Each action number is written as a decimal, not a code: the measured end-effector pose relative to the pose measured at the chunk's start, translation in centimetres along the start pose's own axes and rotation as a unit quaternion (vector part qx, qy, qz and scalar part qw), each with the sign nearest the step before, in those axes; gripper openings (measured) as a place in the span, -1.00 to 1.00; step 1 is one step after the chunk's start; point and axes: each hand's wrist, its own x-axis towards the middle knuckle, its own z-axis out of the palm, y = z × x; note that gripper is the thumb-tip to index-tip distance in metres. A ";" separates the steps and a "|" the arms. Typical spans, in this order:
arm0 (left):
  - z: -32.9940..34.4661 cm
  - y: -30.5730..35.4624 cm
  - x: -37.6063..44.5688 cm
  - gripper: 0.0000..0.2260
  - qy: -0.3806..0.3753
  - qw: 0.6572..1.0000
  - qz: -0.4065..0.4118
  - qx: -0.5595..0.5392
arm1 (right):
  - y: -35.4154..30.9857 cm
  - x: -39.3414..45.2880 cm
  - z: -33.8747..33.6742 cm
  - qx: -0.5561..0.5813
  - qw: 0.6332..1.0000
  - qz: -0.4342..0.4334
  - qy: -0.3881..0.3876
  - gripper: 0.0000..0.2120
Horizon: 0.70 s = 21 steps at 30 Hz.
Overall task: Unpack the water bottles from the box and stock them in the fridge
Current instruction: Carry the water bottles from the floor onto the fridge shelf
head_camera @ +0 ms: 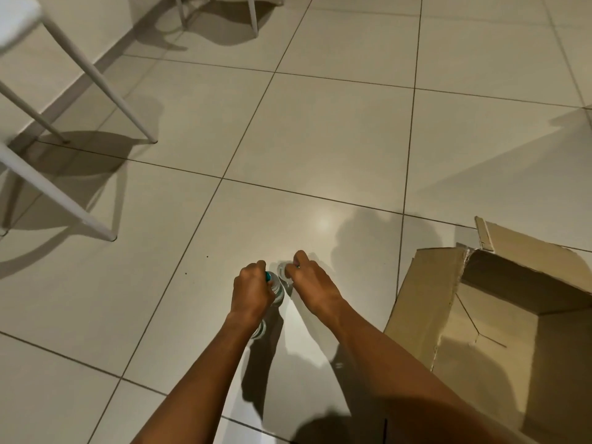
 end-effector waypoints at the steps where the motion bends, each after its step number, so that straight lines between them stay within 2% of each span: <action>1: 0.1 0.0 0.0 -0.81 0.000 1.000 0.000 0.000 | 0.2 -0.6 0.0 -0.004 1.000 0.015 0.001 -0.83; 3: 0.3 0.0 0.0 -0.80 0.000 1.000 0.004 0.003 | 0.7 -2.0 0.0 -0.013 0.999 0.041 0.007 -0.85; 5: 0.3 0.0 -0.1 -0.78 -0.003 1.000 0.004 0.010 | 1.0 -3.2 -0.2 0.001 0.997 0.071 -0.027 -0.83; 7: 0.2 -0.1 -0.1 -0.77 -0.010 1.000 0.003 0.020 | 1.2 -4.4 0.0 0.054 0.991 0.117 -0.046 -0.61; 8: 0.1 0.0 -0.2 -0.79 -0.013 1.000 0.005 0.025 | 1.3 -5.1 -0.3 0.040 0.991 0.120 -0.035 -0.54; 13: -0.2 0.1 -0.8 -0.86 -0.032 0.998 0.004 0.047 | 2.4 -9.1 -1.8 0.048 0.988 0.142 -0.033 -0.76; 18: -0.6 1.3 -2.2 -0.96 -0.055 0.996 0.028 0.070 | 2.8 -13.1 -4.6 0.053 0.988 0.142 -0.005 -0.76; 21: -0.8 2.9 -3.4 -0.96 -0.073 0.992 0.052 0.084 | 3.1 -15.2 -7.3 0.069 0.988 0.141 0.013 -0.72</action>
